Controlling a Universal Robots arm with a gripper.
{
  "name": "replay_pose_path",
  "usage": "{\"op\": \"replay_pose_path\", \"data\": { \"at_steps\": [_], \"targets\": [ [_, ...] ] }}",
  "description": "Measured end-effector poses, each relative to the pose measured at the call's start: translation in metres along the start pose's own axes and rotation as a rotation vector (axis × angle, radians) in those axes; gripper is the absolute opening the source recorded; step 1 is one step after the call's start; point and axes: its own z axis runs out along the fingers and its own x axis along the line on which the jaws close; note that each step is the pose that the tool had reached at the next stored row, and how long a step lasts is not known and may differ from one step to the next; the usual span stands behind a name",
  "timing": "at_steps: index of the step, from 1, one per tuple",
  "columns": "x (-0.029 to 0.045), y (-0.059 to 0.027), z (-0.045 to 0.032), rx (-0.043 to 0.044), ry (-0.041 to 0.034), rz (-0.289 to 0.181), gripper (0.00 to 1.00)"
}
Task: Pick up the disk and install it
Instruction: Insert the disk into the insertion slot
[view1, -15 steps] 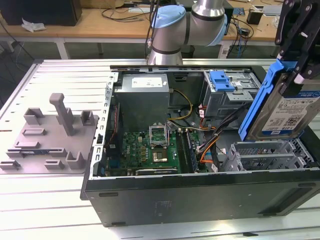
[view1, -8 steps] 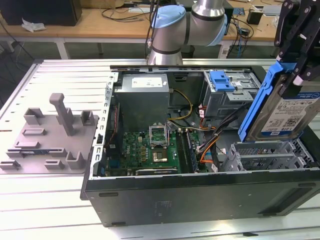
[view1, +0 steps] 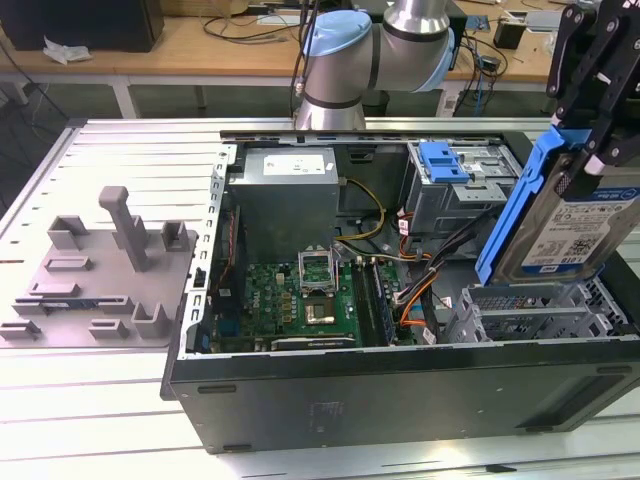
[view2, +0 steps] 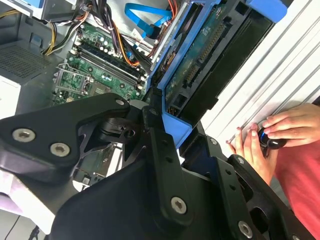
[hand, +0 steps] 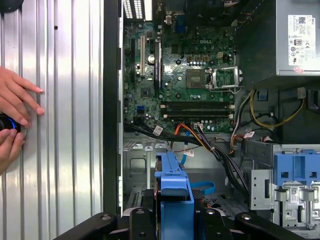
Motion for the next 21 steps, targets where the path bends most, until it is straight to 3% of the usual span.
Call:
{"op": "replay_pose_path", "data": {
  "at_steps": [21],
  "targets": [
    [0.0022, 0.001, 0.0051, 0.0029, 0.0001, 0.004, 0.37]
  ]
}}
